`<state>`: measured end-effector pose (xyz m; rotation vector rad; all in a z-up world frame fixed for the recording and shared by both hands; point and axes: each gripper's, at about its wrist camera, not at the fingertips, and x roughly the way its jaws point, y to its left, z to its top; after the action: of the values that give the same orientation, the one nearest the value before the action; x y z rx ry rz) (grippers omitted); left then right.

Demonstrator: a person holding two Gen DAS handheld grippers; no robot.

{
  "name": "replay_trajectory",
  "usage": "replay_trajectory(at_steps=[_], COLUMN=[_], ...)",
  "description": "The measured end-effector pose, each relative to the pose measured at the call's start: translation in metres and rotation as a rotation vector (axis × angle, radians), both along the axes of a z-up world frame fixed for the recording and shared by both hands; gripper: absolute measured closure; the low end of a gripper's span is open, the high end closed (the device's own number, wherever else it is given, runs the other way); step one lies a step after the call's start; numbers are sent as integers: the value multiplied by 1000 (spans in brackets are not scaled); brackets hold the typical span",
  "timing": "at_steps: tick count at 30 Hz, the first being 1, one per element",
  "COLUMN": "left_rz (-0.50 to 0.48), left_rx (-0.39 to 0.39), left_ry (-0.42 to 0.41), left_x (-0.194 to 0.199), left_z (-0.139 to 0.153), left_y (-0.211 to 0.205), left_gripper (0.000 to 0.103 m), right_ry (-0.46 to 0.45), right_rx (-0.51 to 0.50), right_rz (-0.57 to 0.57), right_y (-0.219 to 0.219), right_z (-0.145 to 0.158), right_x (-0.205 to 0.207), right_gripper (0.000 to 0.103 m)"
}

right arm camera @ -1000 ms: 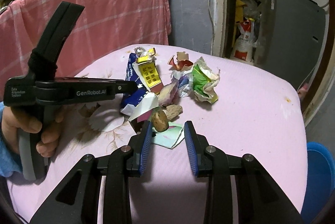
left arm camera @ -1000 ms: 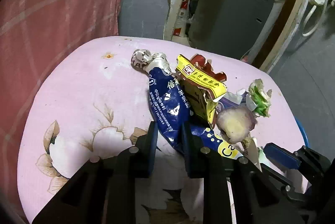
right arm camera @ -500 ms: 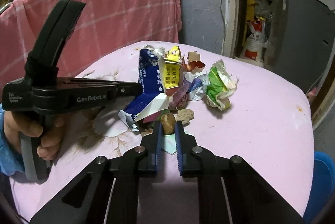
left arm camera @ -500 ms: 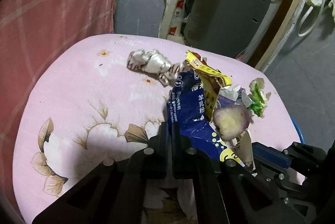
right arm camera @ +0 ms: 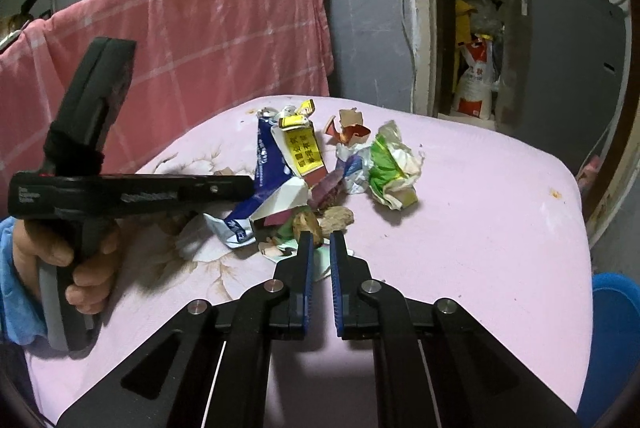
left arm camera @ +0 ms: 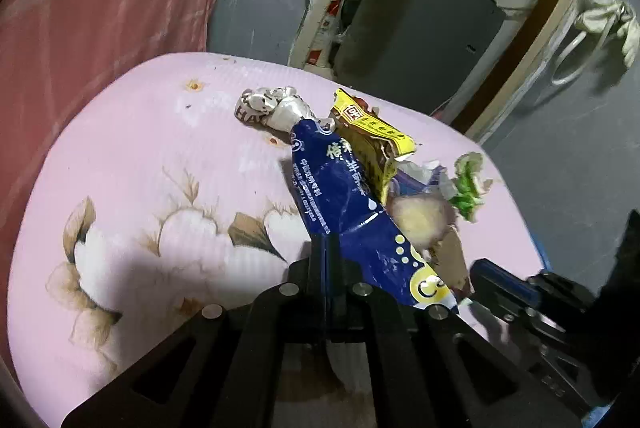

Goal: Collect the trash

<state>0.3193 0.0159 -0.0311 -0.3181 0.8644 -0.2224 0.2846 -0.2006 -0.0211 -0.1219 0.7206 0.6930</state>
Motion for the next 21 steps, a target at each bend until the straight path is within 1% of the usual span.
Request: replay_trajectory(at_steps=[4, 5, 6, 7, 9, 11, 12, 14, 16, 18, 19, 21], left_rz=[-27, -35, -44, -56, -70, -87, -98, -123, -146, -167, -169, -175], left_rx=[-4, -2, 1, 8, 26, 44, 57, 105, 167, 238, 272, 304], left_ry=[-13, -19, -27, -43, -73, -103, -119, -147, -156, -155, -152, -150], left_x=[-9, -12, -14, -19, -26, -36, -41, -51, -53, -53, -53, -53], left_z=[7, 10, 12, 15, 19, 21, 22, 23, 21, 19, 17, 15], left_y=[-1, -2, -4, -6, -11, -17, -21, -33, -46, -60, -66, -75], left_gripper=[102, 99, 93, 89, 72, 65, 63, 60, 59, 59, 59, 59], right_ry=[5, 8, 7, 9, 14, 17, 19, 21, 23, 22, 20, 18], right_rx=[13, 20, 23, 25, 35, 47, 54, 63, 69, 75, 80, 84], right_rz=[-4, -5, -14, -25, -49, -73, -85, -103, -115, -123, -127, -130], right_y=[-1, -4, -5, -8, -15, -24, -28, -36, -41, -46, -47, -49], right_z=[1, 2, 2, 3, 3, 4, 5, 5, 5, 6, 6, 7], right_x=[1, 2, 2, 3, 4, 4, 5, 5, 5, 5, 4, 3], right_gripper=[97, 96, 96, 96, 95, 94, 94, 93, 90, 78, 77, 77])
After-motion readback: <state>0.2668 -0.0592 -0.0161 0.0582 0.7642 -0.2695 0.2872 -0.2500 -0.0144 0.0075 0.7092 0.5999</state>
